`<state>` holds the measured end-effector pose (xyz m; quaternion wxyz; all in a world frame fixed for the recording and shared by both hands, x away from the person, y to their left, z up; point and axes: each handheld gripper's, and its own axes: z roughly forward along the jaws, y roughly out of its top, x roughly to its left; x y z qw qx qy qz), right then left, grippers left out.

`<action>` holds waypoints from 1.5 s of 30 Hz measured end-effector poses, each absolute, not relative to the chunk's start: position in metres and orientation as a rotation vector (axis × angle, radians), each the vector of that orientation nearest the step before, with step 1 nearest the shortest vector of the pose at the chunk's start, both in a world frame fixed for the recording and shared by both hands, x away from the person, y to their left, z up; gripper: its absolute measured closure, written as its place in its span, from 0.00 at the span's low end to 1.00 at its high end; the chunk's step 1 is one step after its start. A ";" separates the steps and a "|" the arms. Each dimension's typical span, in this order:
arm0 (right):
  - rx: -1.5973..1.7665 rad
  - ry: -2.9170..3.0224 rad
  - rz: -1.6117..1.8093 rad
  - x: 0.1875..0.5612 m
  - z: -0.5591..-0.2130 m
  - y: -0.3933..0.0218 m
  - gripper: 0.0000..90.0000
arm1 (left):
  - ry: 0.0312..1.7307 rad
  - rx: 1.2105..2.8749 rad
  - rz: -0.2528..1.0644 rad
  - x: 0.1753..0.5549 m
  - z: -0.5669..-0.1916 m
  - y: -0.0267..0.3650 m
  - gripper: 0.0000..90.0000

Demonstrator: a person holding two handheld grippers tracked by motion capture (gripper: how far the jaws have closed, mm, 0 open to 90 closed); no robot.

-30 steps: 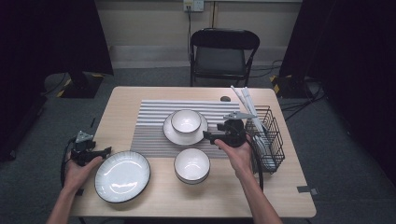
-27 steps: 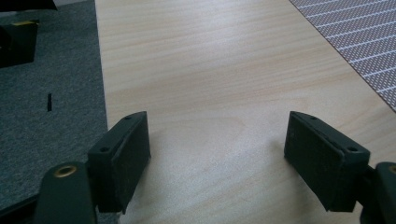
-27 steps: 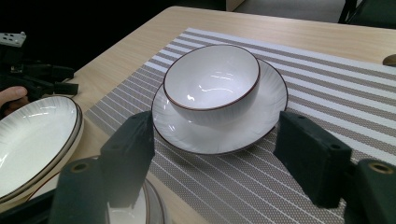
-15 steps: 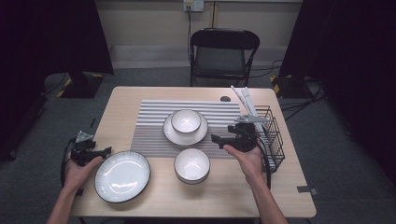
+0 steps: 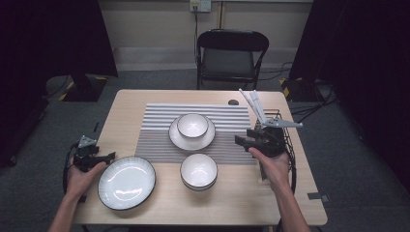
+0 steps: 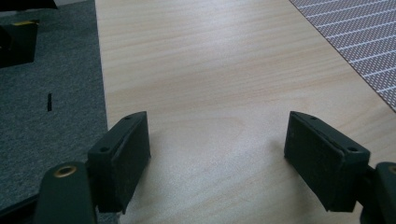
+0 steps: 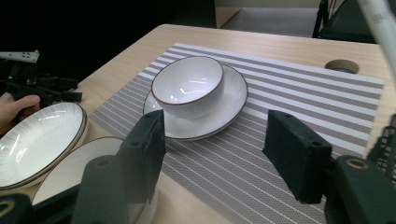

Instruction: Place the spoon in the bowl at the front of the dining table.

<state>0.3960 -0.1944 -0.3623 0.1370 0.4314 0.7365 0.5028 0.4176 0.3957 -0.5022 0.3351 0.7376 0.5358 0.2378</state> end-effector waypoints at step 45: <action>1.440 2.125 1.252 0.394 -0.381 -0.275 0.73 | 1.397 1.927 0.623 0.418 -0.502 0.396 0.24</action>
